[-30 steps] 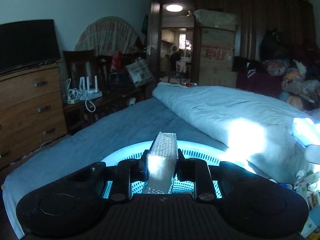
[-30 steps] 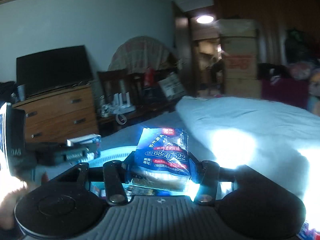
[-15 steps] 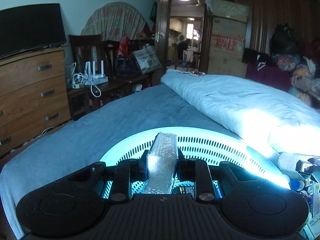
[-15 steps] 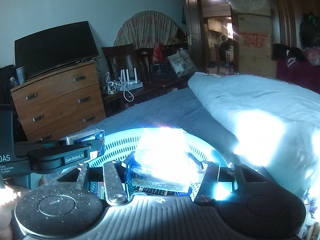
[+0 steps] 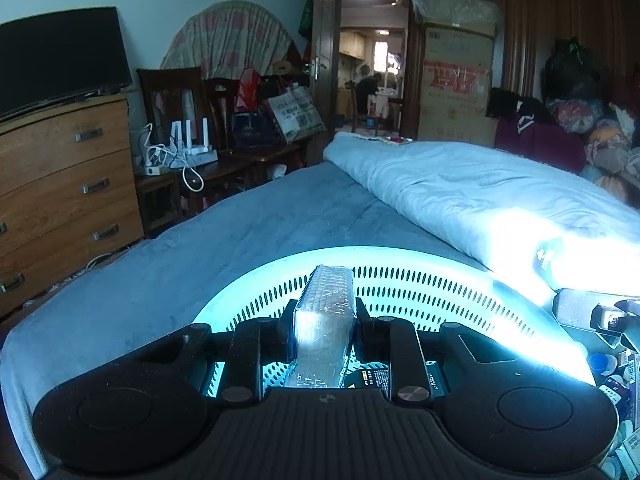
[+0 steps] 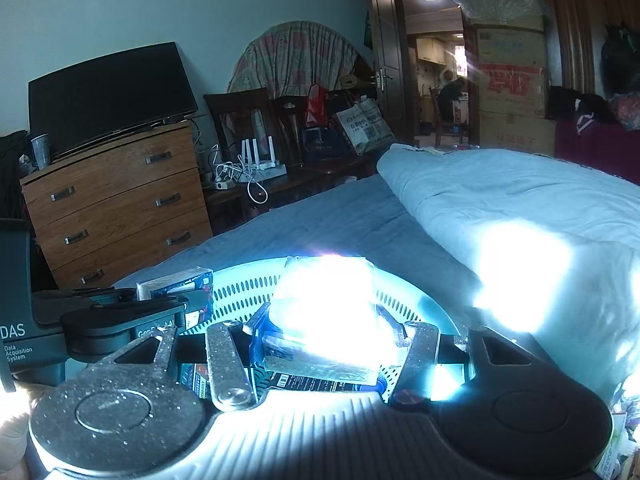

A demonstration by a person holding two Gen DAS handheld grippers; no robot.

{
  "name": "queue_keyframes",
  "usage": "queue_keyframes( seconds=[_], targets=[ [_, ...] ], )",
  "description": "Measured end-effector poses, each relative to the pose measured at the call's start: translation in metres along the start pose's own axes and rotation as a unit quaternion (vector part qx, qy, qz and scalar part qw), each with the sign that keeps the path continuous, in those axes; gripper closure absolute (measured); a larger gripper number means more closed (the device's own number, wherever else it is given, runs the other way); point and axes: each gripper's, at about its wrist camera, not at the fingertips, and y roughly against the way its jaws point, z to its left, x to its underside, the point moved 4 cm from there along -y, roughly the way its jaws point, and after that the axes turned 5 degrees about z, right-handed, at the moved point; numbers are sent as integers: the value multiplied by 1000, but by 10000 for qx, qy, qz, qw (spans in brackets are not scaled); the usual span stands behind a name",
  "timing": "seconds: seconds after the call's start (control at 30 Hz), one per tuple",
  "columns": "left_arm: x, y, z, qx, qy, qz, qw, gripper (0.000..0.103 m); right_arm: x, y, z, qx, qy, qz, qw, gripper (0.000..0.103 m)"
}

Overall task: Organize objects
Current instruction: 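Open both tools to drop the packet and box into the basket, then move both open tools back over the pile of items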

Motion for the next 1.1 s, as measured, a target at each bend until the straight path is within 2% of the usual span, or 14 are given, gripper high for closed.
queue_keyframes(
  seconds=[0.03,0.07,0.1,0.13,0.17,0.27,0.4,0.5,0.57,0.67,0.77,0.83,0.93,1.1],
  targets=[
    [0,0,-1,-53,-26,2,10000,72,0,0,0,11,8,-7,10000,43],
    [0,1,-2,-115,-60,-9,9999,64,-1,1,1,34,26,-44,10000,37],
    [-1,2,-3,-157,-79,-21,9998,52,-1,3,1,57,38,-100,9999,21],
    [-1,5,-3,-181,-89,-57,9998,46,-2,8,0,66,44,-188,9998,13],
    [-2,9,-4,-214,-97,-111,9997,38,-2,12,1,70,62,-275,9996,13],
    [-7,23,-8,-196,-78,-246,9995,24,-5,30,0,127,63,-460,9988,12],
    [-9,56,-25,-49,-33,-587,9983,0,-2,82,-8,198,-48,-987,9949,7],
    [3,95,-56,370,-185,-930,9948,0,21,139,-24,503,-146,-1438,9882,0],
    [18,118,-81,744,-333,-1006,9916,0,50,171,-38,804,-199,-1516,9850,0],
    [54,143,-124,1359,-683,-836,9848,0,108,211,-63,1358,-342,-1365,9807,0],
    [101,141,-156,1766,-992,-320,9788,0,174,232,-88,1927,-362,-827,9771,0],
    [132,125,-169,1783,-1137,130,9773,0,220,235,-106,2127,-568,-406,9746,0],
    [174,86,-174,1478,-1117,883,9787,0,277,229,-135,2303,-852,125,9693,0],
    [209,35,-175,938,-1233,1349,9787,0,325,200,-178,2548,-1142,439,9592,2]
  ],
)
